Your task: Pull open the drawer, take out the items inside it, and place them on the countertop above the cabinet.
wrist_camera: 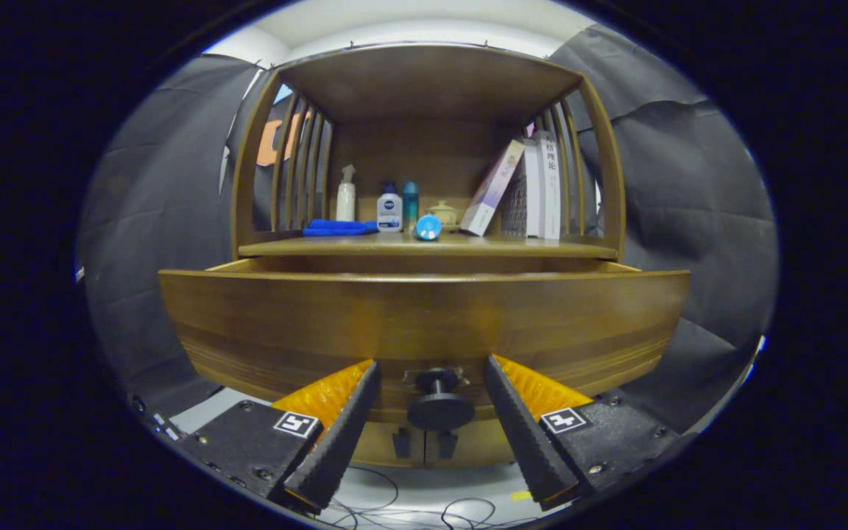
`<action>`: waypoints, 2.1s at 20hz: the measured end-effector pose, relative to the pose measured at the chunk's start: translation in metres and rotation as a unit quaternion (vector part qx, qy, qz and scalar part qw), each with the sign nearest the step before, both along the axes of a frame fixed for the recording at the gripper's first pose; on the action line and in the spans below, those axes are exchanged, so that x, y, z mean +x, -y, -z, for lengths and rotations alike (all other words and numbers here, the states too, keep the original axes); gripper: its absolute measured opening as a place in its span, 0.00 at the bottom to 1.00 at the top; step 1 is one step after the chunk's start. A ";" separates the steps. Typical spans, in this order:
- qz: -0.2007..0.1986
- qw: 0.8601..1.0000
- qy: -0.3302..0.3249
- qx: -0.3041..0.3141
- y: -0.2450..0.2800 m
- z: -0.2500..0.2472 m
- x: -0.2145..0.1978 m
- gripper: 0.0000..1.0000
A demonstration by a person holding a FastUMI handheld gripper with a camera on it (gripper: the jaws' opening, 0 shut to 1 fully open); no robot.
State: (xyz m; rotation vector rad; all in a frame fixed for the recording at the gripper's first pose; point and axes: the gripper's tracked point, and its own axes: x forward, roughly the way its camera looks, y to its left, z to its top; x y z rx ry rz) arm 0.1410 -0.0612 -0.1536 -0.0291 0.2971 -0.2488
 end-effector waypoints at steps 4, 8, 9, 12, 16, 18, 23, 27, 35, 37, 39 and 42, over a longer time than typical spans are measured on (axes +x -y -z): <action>0.003 1.000 -0.016 0.000 0.006 -0.002 0.037 0.95; 0.002 0.999 -0.032 -0.013 0.015 0.000 0.065 0.95; 0.002 0.999 -0.034 -0.016 0.017 0.002 0.071 0.95; 0.002 0.999 -0.043 -0.026 0.021 0.004 0.087 0.95; 0.005 0.998 -0.057 -0.019 0.019 0.005 0.085 0.95; 0.005 0.998 -0.066 -0.016 0.020 0.006 0.085 0.96; -0.021 0.996 -0.086 0.024 0.016 0.002 0.075 0.96; -0.045 0.997 -0.066 0.013 0.011 -0.019 0.070 0.96; -0.112 0.993 -0.016 -0.020 -0.007 -0.079 0.031 0.98; -0.118 0.993 0.000 -0.010 -0.010 -0.093 0.023 0.99; -0.122 0.992 0.018 -0.004 -0.012 -0.109 0.012 0.99; -0.126 0.991 0.037 -0.002 -0.011 -0.126 -0.002 0.99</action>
